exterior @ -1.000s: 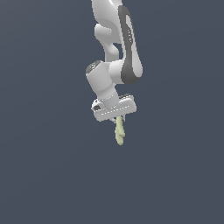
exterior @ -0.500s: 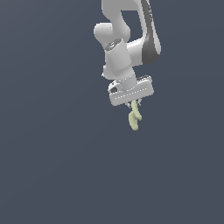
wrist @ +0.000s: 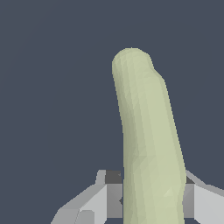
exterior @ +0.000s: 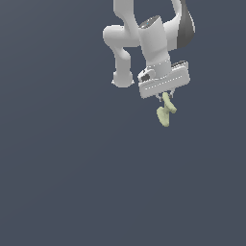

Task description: Pick up the object and move it to a goal position.

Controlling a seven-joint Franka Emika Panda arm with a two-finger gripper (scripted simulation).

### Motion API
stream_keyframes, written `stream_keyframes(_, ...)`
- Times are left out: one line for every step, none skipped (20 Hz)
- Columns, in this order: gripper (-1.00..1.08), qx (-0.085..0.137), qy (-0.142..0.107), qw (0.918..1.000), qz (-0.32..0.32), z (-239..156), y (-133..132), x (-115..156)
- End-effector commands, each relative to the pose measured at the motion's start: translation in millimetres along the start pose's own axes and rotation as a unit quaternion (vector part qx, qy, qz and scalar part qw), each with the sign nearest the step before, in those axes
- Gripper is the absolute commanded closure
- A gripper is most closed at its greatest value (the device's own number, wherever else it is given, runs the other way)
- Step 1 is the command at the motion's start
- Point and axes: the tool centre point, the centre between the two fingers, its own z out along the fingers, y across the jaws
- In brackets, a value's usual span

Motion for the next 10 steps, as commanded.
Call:
stream_keyframes(1.08,0.000,0.000,1.0000,0.001,-7,-19,-9)
stream_keyframes(1.08,0.000,0.000,1.0000,0.001,-10,-26,-11)
stream_keyframes(1.08,0.000,0.000,1.0000,0.001,-12,-32,-14)
stream_keyframes(1.08,0.000,0.000,1.0000,0.001,-14,-38,-16)
stream_keyframes(1.08,0.001,0.000,1.0000,0.001,-16,-43,-18)
stream_keyframes(1.08,0.001,0.000,1.0000,0.001,-17,-47,-20)
stream_keyframes(1.08,0.001,0.000,1.0000,0.001,-19,-52,-21)
stream_keyframes(1.08,0.001,0.000,1.0000,0.001,-20,-55,-23)
stream_keyframes(1.08,0.001,0.000,1.0000,0.001,-21,-59,-24)
stream_keyframes(1.08,0.001,0.000,1.0000,0.001,-22,-61,-25)
